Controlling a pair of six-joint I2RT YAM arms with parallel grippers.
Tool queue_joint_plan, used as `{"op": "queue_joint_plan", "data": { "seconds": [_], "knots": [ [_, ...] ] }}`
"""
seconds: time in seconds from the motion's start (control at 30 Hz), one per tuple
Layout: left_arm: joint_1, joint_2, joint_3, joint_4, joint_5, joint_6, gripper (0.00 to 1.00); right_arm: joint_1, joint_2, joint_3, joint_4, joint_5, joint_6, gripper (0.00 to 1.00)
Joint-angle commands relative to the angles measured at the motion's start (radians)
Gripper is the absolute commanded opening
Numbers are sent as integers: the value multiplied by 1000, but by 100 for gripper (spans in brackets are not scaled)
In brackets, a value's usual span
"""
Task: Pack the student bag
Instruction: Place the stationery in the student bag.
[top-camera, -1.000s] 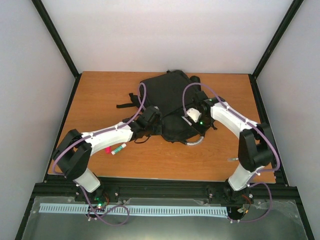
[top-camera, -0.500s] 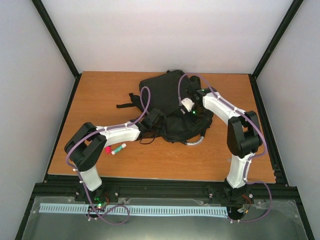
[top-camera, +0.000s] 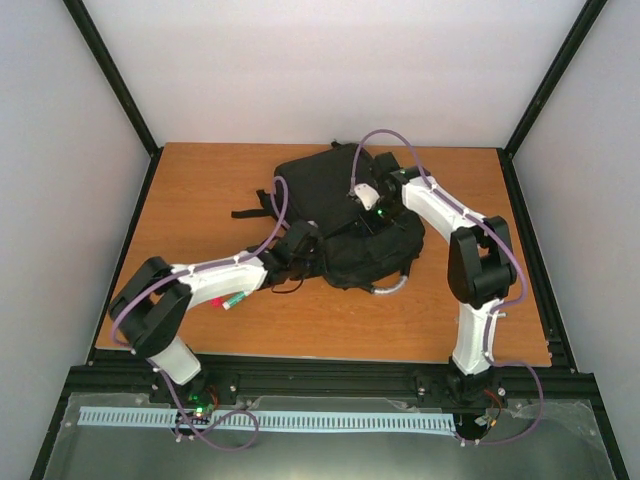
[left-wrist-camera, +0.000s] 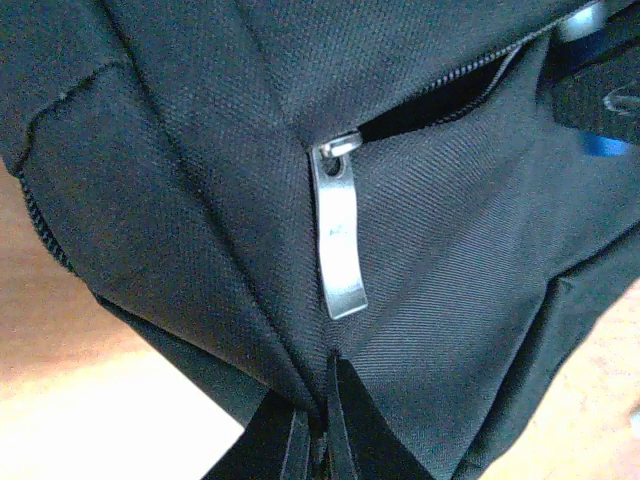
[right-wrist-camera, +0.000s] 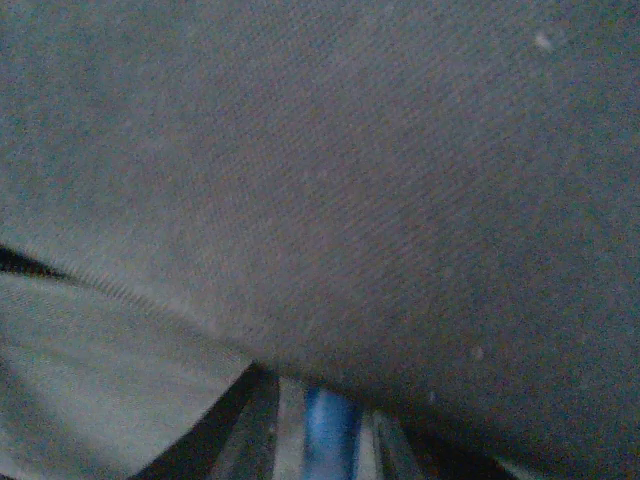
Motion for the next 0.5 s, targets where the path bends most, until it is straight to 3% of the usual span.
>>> {"op": "queue_joint_plan", "data": {
  "seconds": [0.0, 0.3, 0.37, 0.47],
  "knots": [
    [-14, -160, -60, -68, 19, 38, 1, -4, -148, -100, 54, -140, 15, 32],
    [-14, -388, -85, -280, -72, 133, 1, -4, -452, -288, 17, -248, -120, 50],
    [-14, -414, -86, -304, -91, 139, 1, -2, -500, -346, 14, -285, -194, 46],
    [-14, -431, -83, -324, -105, 151, 1, 4, -578, -465, 80, -264, -308, 25]
  ]
}}
